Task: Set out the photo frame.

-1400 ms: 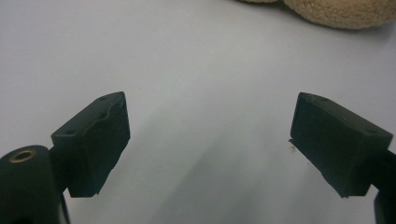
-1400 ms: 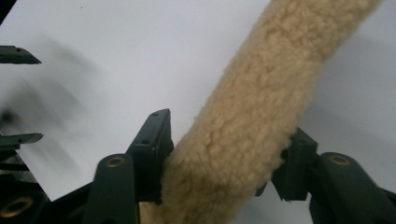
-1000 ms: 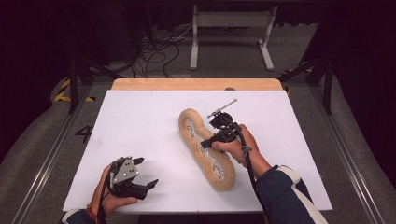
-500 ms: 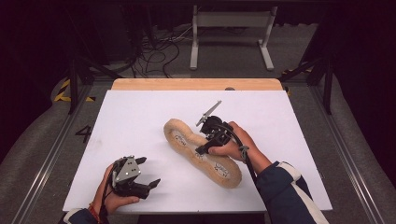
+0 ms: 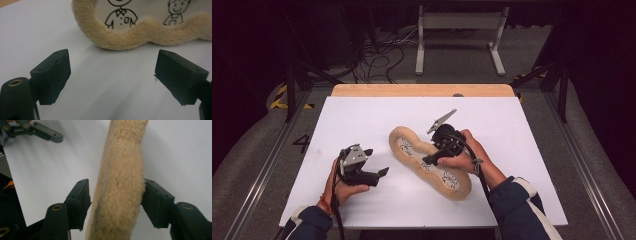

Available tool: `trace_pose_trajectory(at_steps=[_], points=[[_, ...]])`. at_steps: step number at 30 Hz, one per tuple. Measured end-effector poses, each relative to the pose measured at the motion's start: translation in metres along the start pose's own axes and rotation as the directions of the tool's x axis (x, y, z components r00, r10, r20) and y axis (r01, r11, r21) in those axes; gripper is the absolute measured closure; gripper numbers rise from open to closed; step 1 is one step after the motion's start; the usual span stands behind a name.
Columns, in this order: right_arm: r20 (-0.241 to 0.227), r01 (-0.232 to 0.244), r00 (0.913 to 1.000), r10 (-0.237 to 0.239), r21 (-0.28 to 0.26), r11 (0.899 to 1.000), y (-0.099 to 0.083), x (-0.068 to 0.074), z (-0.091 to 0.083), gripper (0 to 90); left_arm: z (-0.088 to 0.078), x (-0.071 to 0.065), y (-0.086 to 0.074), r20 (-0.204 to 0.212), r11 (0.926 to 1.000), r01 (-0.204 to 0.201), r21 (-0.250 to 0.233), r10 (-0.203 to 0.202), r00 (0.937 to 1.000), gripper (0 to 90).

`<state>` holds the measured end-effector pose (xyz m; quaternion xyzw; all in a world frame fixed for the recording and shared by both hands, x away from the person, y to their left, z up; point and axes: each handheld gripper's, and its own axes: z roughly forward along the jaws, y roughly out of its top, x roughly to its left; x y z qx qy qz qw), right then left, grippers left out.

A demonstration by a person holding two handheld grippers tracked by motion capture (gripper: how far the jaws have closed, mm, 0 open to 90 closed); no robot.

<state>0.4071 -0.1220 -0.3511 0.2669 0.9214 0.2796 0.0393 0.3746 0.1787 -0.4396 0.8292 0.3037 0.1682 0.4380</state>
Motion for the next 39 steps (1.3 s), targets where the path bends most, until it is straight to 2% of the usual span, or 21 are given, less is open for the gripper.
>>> trace_pose_trajectory(at_steps=[3, 4, 5, 6, 9, 12, 15, 16, 18, 19, 22, 24, 26, 27, 30, 31, 32, 36, 39], points=[[0.061, 0.01, 0.9981, -0.009, -0.018, 1.0, -0.01, 0.004, -0.006, 35.0, 0.006, 0.005, 0.009, -0.008, 0.9983, -0.058, 0.01, 0.058, 0.9983, 20.4], [0.069, 0.007, 0.9976, -0.005, -0.027, 1.0, -0.014, 0.006, -0.008, 34.6, 0.007, 0.008, 0.012, -0.009, 0.9983, -0.058, 0.008, 0.058, 0.9983, 21.2], [0.084, 0.002, 0.9964, 0.002, -0.041, 0.999, -0.021, 0.008, -0.011, 35.1, 0.009, 0.01, 0.015, 0.002, 0.9992, -0.039, -0.006, 0.039, 0.9992, 20.7], [0.098, -0.002, 0.9951, 0.008, -0.062, 0.998, -0.027, 0.009, -0.015, 35.8, 0.01, 0.012, 0.017, 0.008, 0.9991, -0.041, -0.008, 0.041, 0.9991, 20.3], [0.121, -0.016, 0.9922, 0.031, -0.123, 0.992, -0.044, 0.012, -0.026, 35.9, 0.015, 0.015, 0.022, -0.001, 0.9996, -0.024, -0.015, 0.024, 0.9997, 18.1], [0.127, -0.03, 0.9904, 0.056, -0.202, 0.979, -0.062, 0.016, -0.033, 37.1, 0.022, 0.019, 0.026, 0.007, 0.9996, 0.006, -0.027, -0.006, 1.0, 17.4], [0.151, -0.041, 0.9856, 0.077, -0.232, 0.972, -0.082, 0.023, -0.037, 37.0, 0.029, 0.022, 0.03, 0.029, 0.9984, 0.034, -0.044, -0.033, 0.999, 16.1], [0.15, -0.044, 0.9851, 0.083, -0.244, 0.969, -0.088, 0.025, -0.038, 37.0, 0.032, 0.023, 0.031, 0.036, 0.9973, 0.056, -0.047, -0.054, 0.9979, 16.1], [0.154, -0.047, 0.984, 0.09, -0.264, 0.963, -0.096, 0.03, -0.039, 35.9, 0.037, 0.024, 0.033, 0.019, 0.9979, 0.054, -0.035, -0.053, 0.9984, 16.1], [0.151, -0.055, 0.9834, 0.101, -0.283, 0.958, -0.102, 0.033, -0.04, 35.7, 0.039, 0.025, 0.033, 0.023, 0.9974, 0.058, -0.042, -0.057, 0.9981, 16.3], [0.151, -0.054, 0.9831, 0.103, -0.3, 0.952, -0.112, 0.039, -0.039, 33.5, 0.044, 0.024, 0.034, 0.03, 0.9971, 0.066, -0.038, -0.065, 0.9974, 18.5], [0.179, -0.072, 0.9748, 0.133, -0.312, 0.947, -0.123, 0.043, -0.035, 33.4, 0.048, 0.022, 0.035, 0.033, 0.9989, 0.038, -0.026, -0.037, 0.9988, 19.6], [0.193, -0.103, 0.9665, 0.169, -0.311, 0.945, -0.137, 0.043, -0.028, 34.8, 0.051, 0.022, 0.035, 0.017, 0.9995, 0.023, -0.022, -0.023, 0.9996, 25.4], [0.192, -0.116, 0.9642, 0.183, -0.312, 0.943, -0.142, 0.043, -0.026, 35.8, 0.052, 0.022, 0.035, 0.026, 0.9991, 0.033, -0.026, -0.033, 0.9991, 26.9], [0.173, -0.151, 0.9605, 0.218, -0.332, 0.931, -0.153, 0.044, -0.022, 40.3, 0.054, 0.021, 0.034, 0.047, 0.9996, 0.019, -0.019, -0.019, 0.9987, 35.8], [0.17, -0.159, 0.9591, 0.226, -0.338, 0.928, -0.155, 0.045, -0.023, 42.2, 0.055, 0.02, 0.034, 0.031, 1.0, -0.003, -0.009, 0.003, 0.9995, 37.3], [0.164, -0.167, 0.9583, 0.234, -0.342, 0.925, -0.156, 0.047, -0.024, 45.2, 0.056, 0.019, 0.034, 0.018, 1.0, -0.006, -0.004, 0.006, 0.9998, 40.1], [0.165, -0.158, 0.9596, 0.228, -0.351, 0.923, -0.157, 0.051, -0.023, 54.7, 0.054, 0.022, 0.032, -0.002, 1.0, 0.005, -0.008, -0.005, 1.0, 54.3], [0.17, -0.124, 0.9665, 0.192, -0.345, 0.93, -0.156, 0.053, -0.022, 61.3, 0.053, 0.025, 0.031, -0.004, 0.9998, 0.017, -0.013, -0.017, 0.9999, 62.9]])
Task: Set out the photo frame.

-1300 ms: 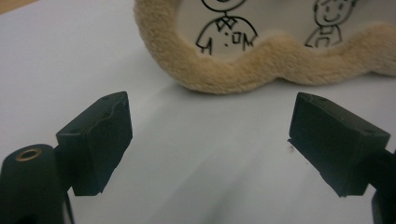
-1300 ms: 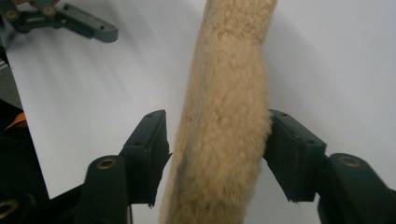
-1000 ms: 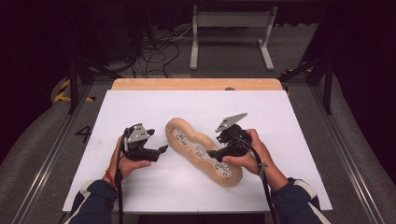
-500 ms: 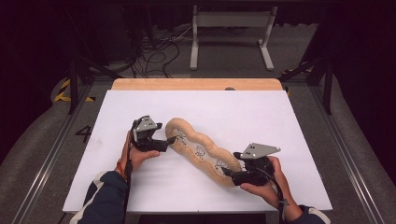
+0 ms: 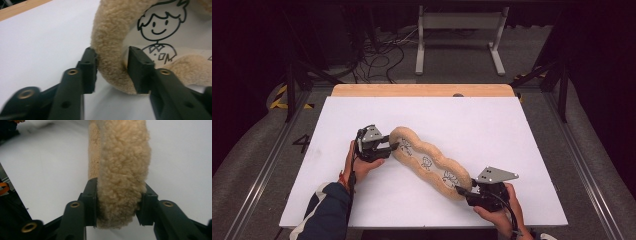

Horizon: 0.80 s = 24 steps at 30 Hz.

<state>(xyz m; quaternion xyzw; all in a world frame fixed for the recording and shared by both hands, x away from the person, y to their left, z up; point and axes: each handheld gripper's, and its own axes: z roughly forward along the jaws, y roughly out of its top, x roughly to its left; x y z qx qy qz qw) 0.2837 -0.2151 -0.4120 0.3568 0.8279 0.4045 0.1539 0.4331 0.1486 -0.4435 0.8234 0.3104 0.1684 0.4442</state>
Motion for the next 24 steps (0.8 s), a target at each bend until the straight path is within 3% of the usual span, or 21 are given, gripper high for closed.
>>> trace_pose_trajectory(at_steps=[4, 9, 14, 16, 21, 24], points=[[-0.024, 0.019, 0.9995, -0.019, 0.004, 1.0, 0.001, -0.004, 0.0, 62.4, -0.003, 0.003, -0.003, 0.028, 0.9998, 0.019, -0.003, -0.019, 0.9994, 65.9], [-0.011, 0.05, 0.9987, -0.05, 0.009, 0.999, 0.003, -0.008, 0.001, 62.4, -0.01, 0.002, -0.005, 0.033, 0.9998, 0.016, 0.011, -0.017, 0.9993, 65.5], [0.001, 0.06, 0.9982, -0.06, 0.003, 0.998, 0.005, -0.016, 0.003, 63.0, -0.02, 0.0, -0.012, 0.033, 0.9997, -0.021, 0.012, 0.021, 0.9993, 64.3], [0.013, 0.05, 0.9987, -0.05, -0.001, 0.999, 0.005, -0.019, 0.004, 63.1, -0.025, -0.002, -0.015, 0.028, 0.9988, -0.044, 0.018, 0.044, 0.9986, 63.7], [0.024, 0.028, 0.9993, -0.028, -0.008, 1.0, 0.007, -0.023, 0.006, 63.3, -0.031, -0.005, -0.018, 0.024, 0.999, -0.041, 0.021, 0.04, 0.9989, 64.0], [0.034, 0.02, 0.9993, -0.019, -0.021, 1.0, 0.005, -0.025, 0.006, 56.5, -0.031, -0.006, -0.018, 0.02, 0.9991, -0.04, 0.015, 0.04, 0.999, 62.0]])
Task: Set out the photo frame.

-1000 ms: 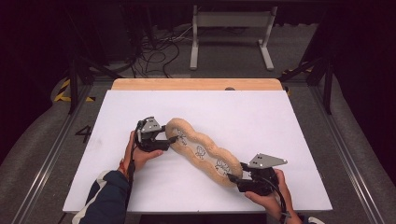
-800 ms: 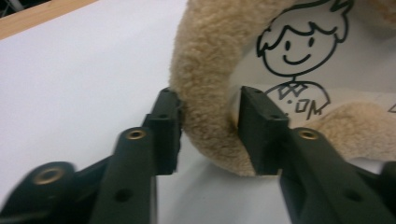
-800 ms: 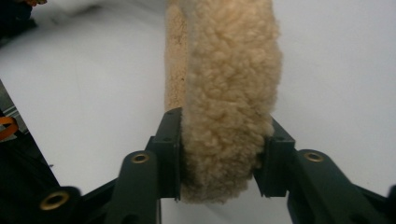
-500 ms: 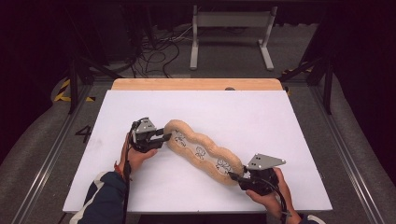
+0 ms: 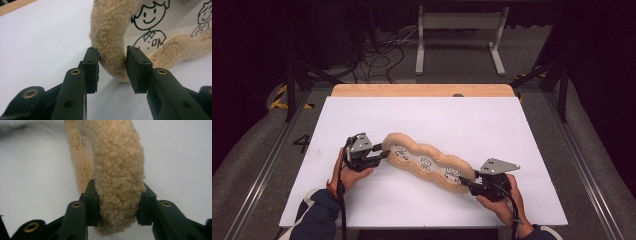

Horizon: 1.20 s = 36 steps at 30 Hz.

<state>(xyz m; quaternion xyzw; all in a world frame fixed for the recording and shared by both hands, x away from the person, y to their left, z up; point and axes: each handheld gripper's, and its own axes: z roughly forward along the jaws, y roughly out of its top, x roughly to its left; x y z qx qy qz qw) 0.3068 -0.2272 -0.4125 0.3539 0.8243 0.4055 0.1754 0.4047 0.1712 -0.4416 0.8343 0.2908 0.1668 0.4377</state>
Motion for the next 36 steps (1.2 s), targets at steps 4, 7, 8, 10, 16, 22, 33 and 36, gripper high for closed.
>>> trace_pose_trajectory(at_steps=[4, 7, 8, 10, 16, 22, 33, 36], points=[[0.014, -0.015, 0.9998, 0.015, -0.008, 1.0, -0.004, -0.001, -0.004, 47.1, 0.002, -0.001, 0.002, -0.014, 0.9999, 0.003, -0.016, -0.003, 0.9999, 54.8], [0.008, -0.024, 0.9997, 0.024, -0.024, 0.999, -0.008, -0.002, -0.011, 49.7, 0.005, -0.002, 0.006, -0.033, 0.9997, 0.01, -0.024, -0.011, 0.9994, 44.5], [0.007, -0.021, 0.9997, 0.021, -0.037, 0.999, -0.01, -0.001, -0.014, 51.4, 0.006, -0.001, 0.007, -0.03, 0.9995, 0.023, -0.023, -0.024, 0.9993, 41.4], [0.002, -0.017, 0.9998, 0.017, -0.058, 0.998, -0.014, 0.002, -0.018, 54.8, 0.009, 0.0, 0.008, -0.02, 0.9983, 0.052, -0.025, -0.053, 0.9984, 37.5], [0.025, 0.001, 0.9997, 0.001, -0.061, 0.998, -0.022, 0.006, -0.022, 61.8, 0.014, -0.002, 0.009, 0.004, 0.9992, 0.038, -0.014, -0.037, 0.9993, 48.2], [0.037, 0.006, 0.9993, -0.003, -0.064, 0.998, -0.021, 0.003, -0.019, 62.4, 0.006, 0.002, 0.005, 0.02, 0.9993, 0.036, -0.007, -0.036, 0.9992, 60.4], [0.066, 0.002, 0.9978, 0.003, -0.074, 0.997, -0.016, -0.009, -0.009, 63.1, -0.006, -0.01, -0.003, -0.005, 0.9996, 0.026, 0.01, -0.026, 0.9997, 61.9], [0.085, 0.009, 0.9964, -0.003, -0.074, 0.997, -0.013, -0.014, -0.004, 63.4, -0.011, -0.012, -0.005, 0.002, 0.9995, 0.028, 0.013, -0.028, 0.9996, 61.7]])
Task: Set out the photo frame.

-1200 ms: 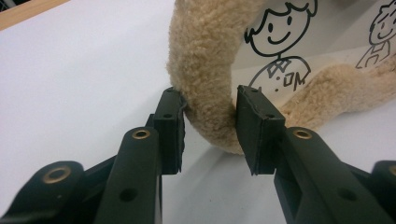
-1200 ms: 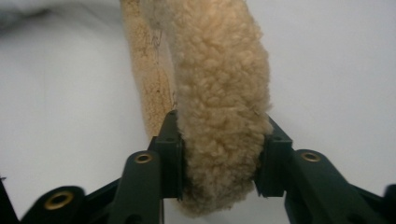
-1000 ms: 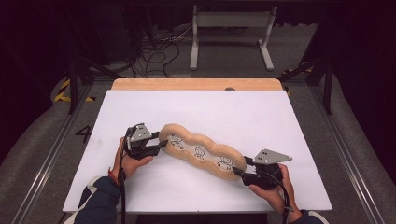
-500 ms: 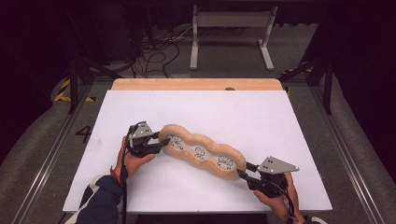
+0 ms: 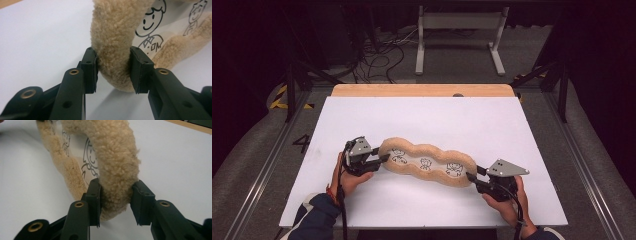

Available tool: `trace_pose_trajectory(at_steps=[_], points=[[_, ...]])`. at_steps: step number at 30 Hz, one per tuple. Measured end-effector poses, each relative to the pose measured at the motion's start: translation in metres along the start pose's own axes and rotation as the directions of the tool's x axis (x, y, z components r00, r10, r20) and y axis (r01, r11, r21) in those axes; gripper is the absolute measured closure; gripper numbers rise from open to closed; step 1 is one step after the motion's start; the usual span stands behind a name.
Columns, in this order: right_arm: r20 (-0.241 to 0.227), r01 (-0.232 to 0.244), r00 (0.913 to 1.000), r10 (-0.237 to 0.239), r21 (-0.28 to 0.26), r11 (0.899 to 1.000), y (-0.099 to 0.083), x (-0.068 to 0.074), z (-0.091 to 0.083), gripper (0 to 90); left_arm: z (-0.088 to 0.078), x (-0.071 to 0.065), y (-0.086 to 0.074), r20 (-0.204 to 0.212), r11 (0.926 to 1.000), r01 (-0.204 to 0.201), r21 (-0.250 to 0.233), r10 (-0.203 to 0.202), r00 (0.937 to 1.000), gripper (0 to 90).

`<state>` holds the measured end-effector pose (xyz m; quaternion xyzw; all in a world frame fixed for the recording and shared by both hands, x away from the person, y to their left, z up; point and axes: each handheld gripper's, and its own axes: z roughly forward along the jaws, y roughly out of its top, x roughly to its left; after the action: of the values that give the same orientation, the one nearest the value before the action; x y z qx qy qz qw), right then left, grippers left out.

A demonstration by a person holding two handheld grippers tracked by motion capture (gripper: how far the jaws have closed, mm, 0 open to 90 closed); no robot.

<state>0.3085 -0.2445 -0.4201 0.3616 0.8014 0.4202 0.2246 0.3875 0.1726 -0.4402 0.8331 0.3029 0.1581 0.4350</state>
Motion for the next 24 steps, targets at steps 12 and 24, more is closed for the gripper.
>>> trace_pose_trajectory(at_steps=[12, 24], points=[[0.011, 0.008, 0.9999, -0.008, -0.006, 1.0, 0.006, -0.014, 0.014, 64.0, -0.008, -0.013, -0.006, -0.015, 1.0, -0.005, 0.002, 0.005, 0.9999, 60.0], [0.023, 0.019, 0.9996, -0.018, -0.02, 1.0, 0.005, -0.015, 0.018, 63.9, -0.01, -0.014, -0.009, -0.007, 0.9999, 0.007, -0.012, -0.007, 1.0, 60.1]])
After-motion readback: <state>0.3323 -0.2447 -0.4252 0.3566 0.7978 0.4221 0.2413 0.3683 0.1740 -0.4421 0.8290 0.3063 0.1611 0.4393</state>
